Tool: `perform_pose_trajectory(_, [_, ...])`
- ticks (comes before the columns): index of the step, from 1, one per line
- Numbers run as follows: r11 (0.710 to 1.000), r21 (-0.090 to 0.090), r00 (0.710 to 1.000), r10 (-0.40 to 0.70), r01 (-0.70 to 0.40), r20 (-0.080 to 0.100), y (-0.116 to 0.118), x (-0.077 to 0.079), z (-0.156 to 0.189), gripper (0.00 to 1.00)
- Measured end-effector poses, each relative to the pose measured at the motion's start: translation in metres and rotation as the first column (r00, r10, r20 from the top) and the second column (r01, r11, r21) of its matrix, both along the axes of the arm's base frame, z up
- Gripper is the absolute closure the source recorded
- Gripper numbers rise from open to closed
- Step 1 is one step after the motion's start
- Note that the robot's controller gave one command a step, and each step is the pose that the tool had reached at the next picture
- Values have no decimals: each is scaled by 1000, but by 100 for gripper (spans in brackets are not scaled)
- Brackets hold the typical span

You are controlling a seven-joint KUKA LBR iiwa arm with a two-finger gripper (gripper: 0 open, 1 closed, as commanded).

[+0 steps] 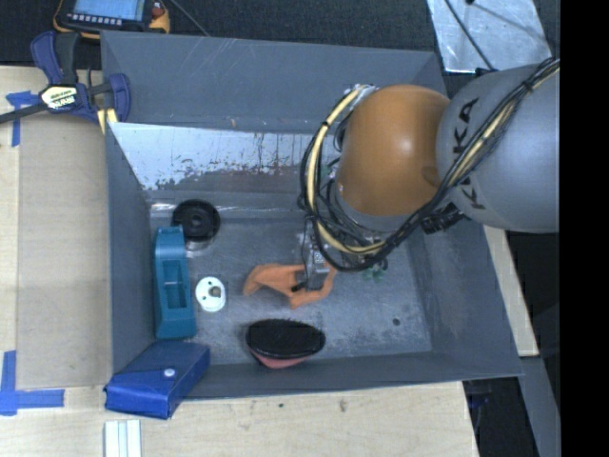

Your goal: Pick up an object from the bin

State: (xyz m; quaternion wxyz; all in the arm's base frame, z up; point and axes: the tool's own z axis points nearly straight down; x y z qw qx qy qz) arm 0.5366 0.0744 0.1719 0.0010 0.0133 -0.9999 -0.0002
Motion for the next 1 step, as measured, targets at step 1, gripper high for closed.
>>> perform_pose_trajectory(1, [1000,-2,1000,14,-14,3,9,19,64,100])
